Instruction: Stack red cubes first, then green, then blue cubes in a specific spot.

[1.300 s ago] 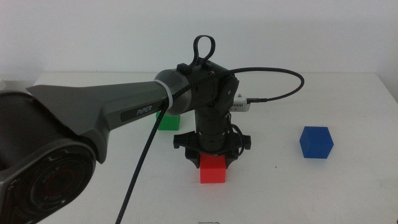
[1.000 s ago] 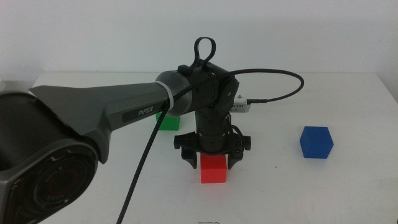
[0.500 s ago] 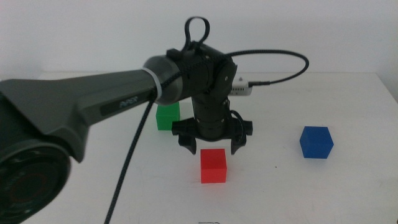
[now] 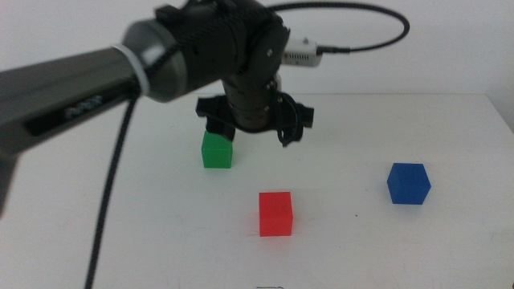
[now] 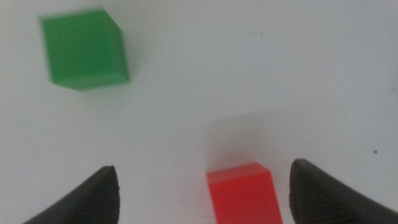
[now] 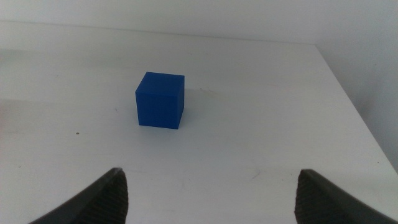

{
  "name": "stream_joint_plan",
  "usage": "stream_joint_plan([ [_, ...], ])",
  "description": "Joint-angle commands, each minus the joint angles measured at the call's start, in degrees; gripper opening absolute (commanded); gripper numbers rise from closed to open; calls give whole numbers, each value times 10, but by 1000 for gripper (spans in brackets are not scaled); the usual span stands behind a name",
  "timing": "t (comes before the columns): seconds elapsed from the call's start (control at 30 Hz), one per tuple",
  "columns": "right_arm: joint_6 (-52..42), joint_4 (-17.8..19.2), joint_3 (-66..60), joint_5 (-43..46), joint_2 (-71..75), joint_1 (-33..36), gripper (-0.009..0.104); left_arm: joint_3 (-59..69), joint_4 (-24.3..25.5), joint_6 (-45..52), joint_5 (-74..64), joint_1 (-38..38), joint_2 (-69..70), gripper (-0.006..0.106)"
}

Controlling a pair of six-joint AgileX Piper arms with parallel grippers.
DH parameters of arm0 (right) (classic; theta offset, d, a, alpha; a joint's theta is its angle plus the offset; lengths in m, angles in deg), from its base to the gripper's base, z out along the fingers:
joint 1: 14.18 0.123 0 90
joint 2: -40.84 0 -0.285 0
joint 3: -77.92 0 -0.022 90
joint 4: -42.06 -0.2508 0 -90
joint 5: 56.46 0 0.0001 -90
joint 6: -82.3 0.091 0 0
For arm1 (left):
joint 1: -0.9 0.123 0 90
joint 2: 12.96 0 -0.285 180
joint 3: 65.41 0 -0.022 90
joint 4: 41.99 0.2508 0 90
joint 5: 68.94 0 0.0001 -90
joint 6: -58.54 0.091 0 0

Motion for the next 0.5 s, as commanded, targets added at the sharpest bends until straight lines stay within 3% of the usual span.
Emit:
stream_joint_plan([
  [0.0, -9, 9, 10, 40, 7, -4, 82, -17, 32, 1, 8, -2, 53, 94],
  [0.3, -9, 9, 10, 40, 7, -4, 82, -93, 14, 63, -87, 58, 73, 94],
  [0.47, -9, 9, 10, 40, 7, -4, 82, -119, -23, 97, -94, 110, 72, 94],
])
